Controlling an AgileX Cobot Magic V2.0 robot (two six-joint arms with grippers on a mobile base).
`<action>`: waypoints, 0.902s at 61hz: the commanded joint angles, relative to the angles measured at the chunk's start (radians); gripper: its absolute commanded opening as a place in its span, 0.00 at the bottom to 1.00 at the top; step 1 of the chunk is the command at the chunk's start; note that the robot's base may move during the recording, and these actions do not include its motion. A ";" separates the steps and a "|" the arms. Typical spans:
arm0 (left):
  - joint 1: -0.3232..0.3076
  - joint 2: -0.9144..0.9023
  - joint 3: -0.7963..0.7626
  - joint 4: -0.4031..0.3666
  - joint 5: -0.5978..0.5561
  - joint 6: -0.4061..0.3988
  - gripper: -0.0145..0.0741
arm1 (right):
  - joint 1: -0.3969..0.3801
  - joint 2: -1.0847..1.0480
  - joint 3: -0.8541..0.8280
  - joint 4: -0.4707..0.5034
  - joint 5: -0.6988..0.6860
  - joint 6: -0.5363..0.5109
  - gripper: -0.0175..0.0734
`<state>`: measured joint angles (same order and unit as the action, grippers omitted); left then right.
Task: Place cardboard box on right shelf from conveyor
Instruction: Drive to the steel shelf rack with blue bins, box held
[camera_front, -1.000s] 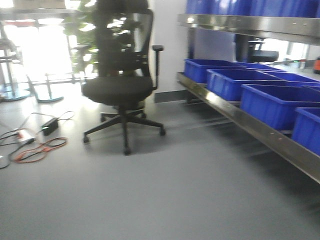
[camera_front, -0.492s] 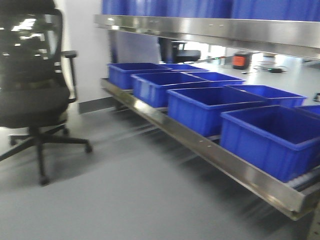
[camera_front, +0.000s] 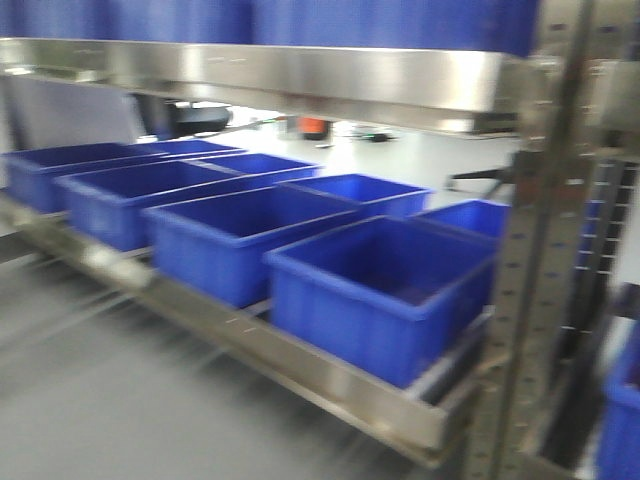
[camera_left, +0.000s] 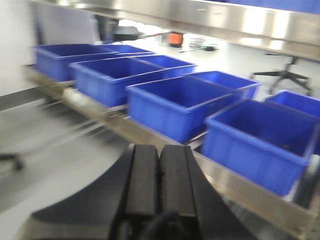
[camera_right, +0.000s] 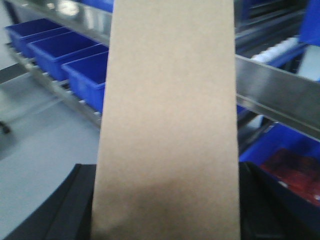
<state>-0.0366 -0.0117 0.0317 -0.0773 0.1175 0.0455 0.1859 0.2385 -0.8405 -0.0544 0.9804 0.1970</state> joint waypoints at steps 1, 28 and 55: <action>0.004 -0.017 0.009 -0.006 -0.087 0.000 0.03 | -0.004 0.015 -0.024 -0.012 -0.096 -0.010 0.35; 0.001 -0.017 0.009 -0.006 -0.087 0.000 0.03 | -0.004 0.015 -0.024 -0.012 -0.096 -0.010 0.35; 0.003 -0.017 0.009 -0.006 -0.087 0.000 0.03 | -0.004 0.015 -0.024 -0.012 -0.096 -0.010 0.35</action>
<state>-0.0366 -0.0117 0.0317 -0.0773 0.1175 0.0455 0.1859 0.2385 -0.8405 -0.0544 0.9804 0.1970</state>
